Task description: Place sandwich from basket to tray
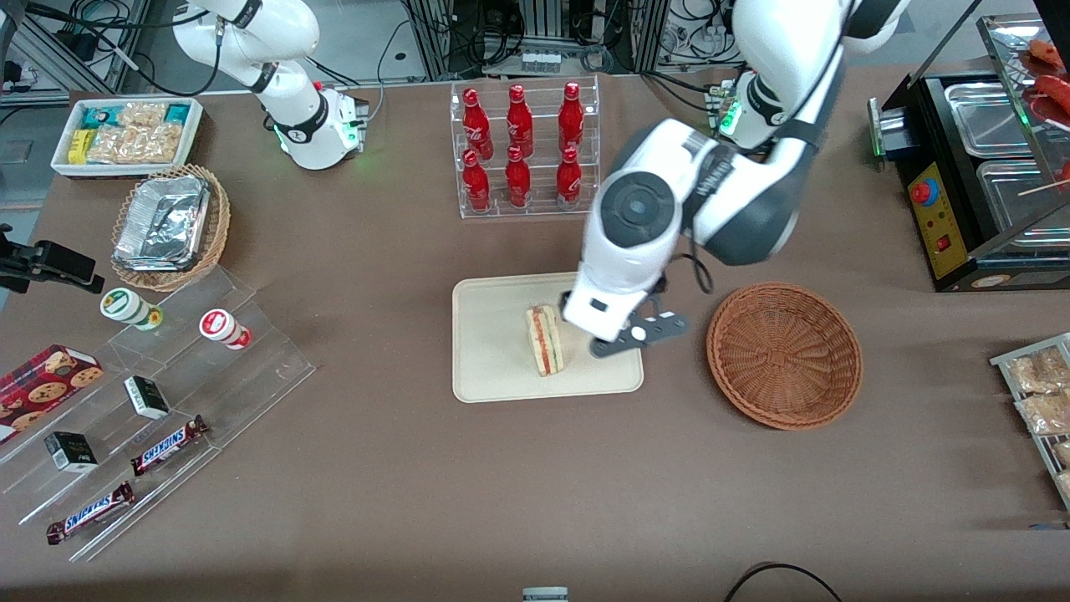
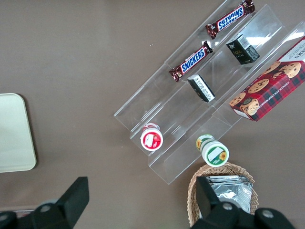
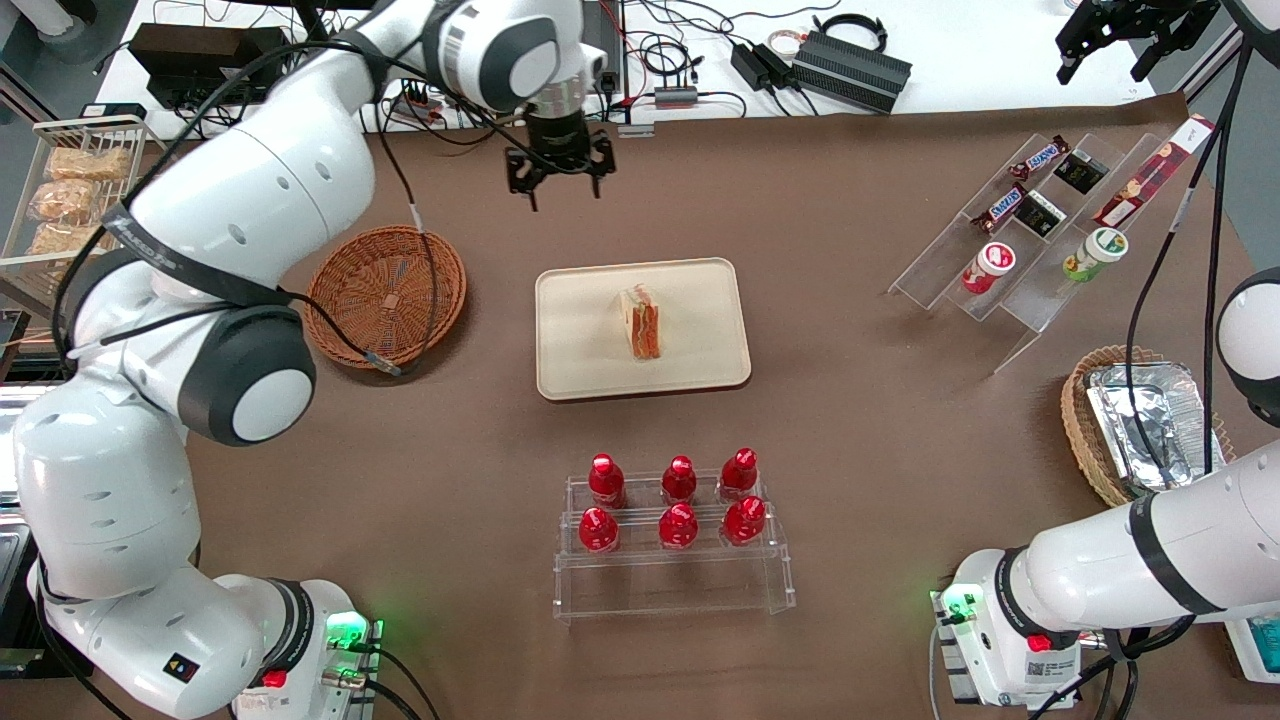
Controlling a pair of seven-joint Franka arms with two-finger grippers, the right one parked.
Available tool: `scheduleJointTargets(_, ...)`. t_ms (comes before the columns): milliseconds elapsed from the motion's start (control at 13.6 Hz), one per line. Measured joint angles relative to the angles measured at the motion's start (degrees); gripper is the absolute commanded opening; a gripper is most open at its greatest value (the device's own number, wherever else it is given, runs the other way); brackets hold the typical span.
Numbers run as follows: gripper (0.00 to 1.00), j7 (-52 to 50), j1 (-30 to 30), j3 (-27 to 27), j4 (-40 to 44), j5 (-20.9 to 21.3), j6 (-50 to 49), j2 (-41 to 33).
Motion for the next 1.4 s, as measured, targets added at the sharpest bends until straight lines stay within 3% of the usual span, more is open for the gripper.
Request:
scheduleJointTargets(443,1.0,24.3,14.5,0.3,-14.1,0.0,-0.7,-12.2)
scheduleJointTargets(738,1.0,36.6,20.3,0.3,-21.3,0.0,-2.1,-21.0)
scheduleJointTargets(1402,1.0,55.3,34.1,-2.3,-23.1,0.2,-11.6,-31.4)
